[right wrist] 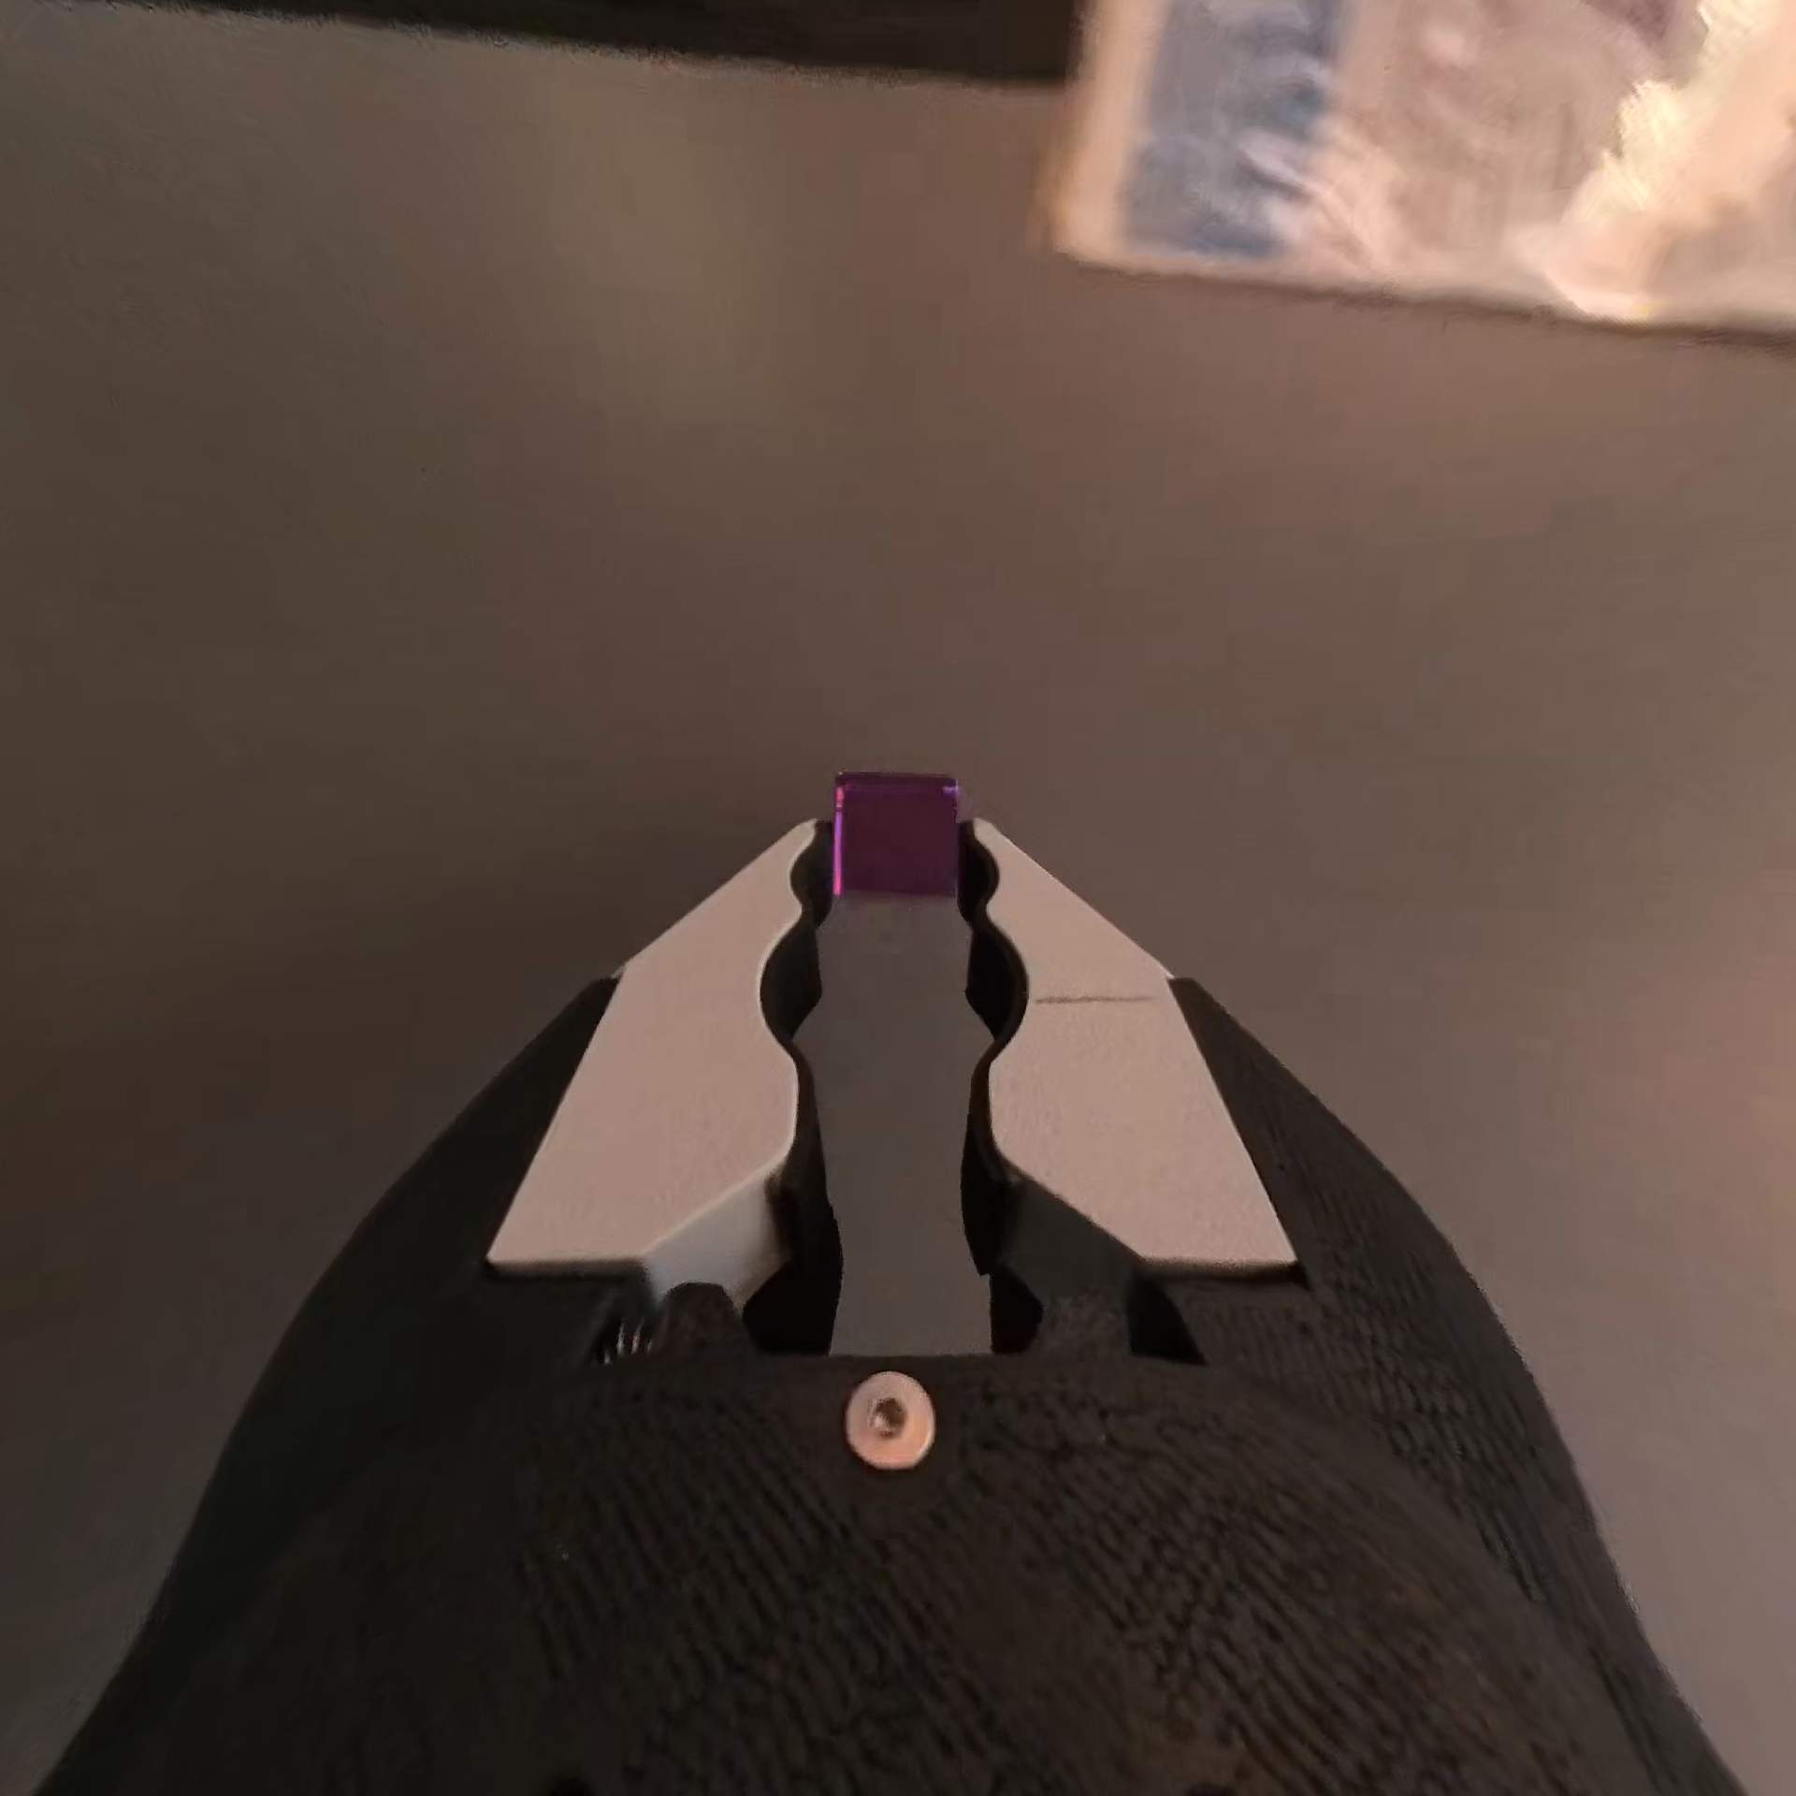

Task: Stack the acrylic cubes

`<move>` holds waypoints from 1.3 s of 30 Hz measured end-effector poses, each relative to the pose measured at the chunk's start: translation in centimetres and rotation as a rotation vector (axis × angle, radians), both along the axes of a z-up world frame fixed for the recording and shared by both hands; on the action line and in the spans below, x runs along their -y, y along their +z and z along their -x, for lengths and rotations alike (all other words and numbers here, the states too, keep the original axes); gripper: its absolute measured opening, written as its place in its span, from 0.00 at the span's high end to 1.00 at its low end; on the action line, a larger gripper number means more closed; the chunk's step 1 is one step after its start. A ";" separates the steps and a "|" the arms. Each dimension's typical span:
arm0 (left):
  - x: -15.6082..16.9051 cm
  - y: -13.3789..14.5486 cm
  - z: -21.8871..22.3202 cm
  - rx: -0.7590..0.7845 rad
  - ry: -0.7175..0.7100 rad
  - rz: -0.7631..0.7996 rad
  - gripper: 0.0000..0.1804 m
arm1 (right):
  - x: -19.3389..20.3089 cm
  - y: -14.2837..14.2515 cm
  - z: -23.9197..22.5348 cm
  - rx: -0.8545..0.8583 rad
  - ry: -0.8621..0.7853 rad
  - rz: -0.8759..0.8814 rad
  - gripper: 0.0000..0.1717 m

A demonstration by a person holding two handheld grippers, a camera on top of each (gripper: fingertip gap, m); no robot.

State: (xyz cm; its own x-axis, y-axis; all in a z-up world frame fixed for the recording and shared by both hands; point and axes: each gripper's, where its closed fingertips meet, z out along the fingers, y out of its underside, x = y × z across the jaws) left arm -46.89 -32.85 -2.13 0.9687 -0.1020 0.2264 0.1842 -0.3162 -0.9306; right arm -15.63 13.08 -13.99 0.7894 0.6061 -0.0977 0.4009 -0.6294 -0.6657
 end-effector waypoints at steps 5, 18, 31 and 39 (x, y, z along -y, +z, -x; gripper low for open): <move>-0.1 0.1 -0.2 0.015 -0.007 -0.014 0.62 | 8.9 7.4 7.0 -0.060 0.462 -0.084 0.86; -0.5 0.7 -1.4 0.016 -0.059 -0.048 0.62 | 32.1 15.9 12.8 -0.113 1.296 -0.022 0.86; 0.4 0.7 -1.6 0.021 -0.068 -0.053 0.62 | 34.4 13.7 12.8 0.069 1.381 0.003 0.87; 0.9 0.7 -1.5 0.027 -0.065 -0.059 0.62 | 34.5 13.6 12.9 0.102 1.393 -0.034 0.86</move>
State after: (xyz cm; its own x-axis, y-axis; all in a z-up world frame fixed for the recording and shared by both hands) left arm -45.42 -33.73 -1.43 0.9531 -0.1786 0.2444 0.1906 -0.2730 -0.9429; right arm -28.55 -21.47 -0.43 -0.4545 0.8895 -0.0467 0.7227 0.3376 -0.6031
